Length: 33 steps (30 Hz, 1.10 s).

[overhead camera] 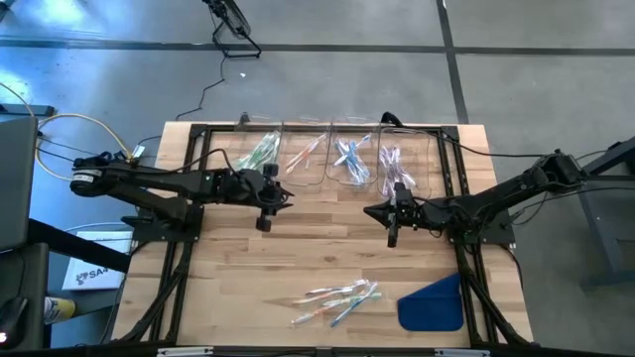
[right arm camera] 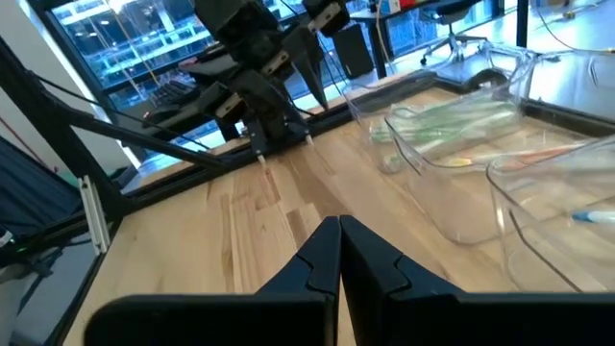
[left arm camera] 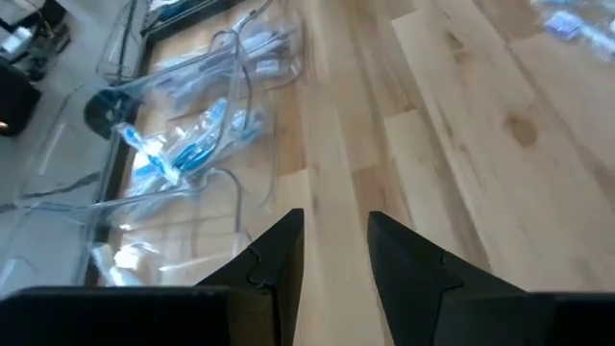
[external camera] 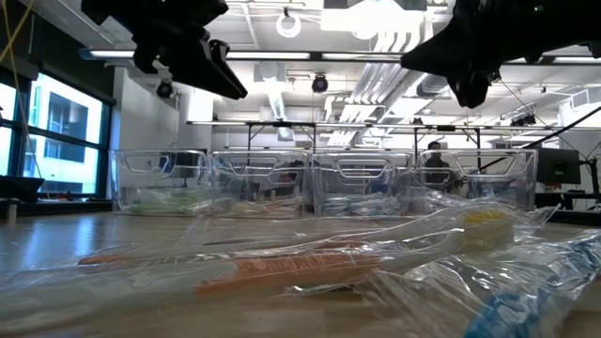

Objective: Pick & Place Toothbrushes
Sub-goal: Put the blue toothbrush into the middle right transparent bin

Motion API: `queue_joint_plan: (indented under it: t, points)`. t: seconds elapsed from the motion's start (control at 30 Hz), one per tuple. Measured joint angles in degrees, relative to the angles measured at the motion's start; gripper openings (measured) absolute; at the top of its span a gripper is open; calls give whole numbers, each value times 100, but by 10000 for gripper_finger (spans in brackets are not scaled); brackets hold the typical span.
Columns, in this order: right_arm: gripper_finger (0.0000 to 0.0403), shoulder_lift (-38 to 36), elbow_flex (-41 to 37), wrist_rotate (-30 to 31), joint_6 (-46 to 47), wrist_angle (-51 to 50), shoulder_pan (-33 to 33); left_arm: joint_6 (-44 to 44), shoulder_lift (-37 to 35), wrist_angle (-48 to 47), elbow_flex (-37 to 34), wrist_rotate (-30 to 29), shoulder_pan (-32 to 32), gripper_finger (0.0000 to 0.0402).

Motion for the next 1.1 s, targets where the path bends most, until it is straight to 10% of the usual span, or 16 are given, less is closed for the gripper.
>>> queue_joint_plan:
  t: [1.1]
  points:
    - [2, 0, 2, -101, -2316, 169, -5, 271, 0, -37, -2, -53, 0, 113]
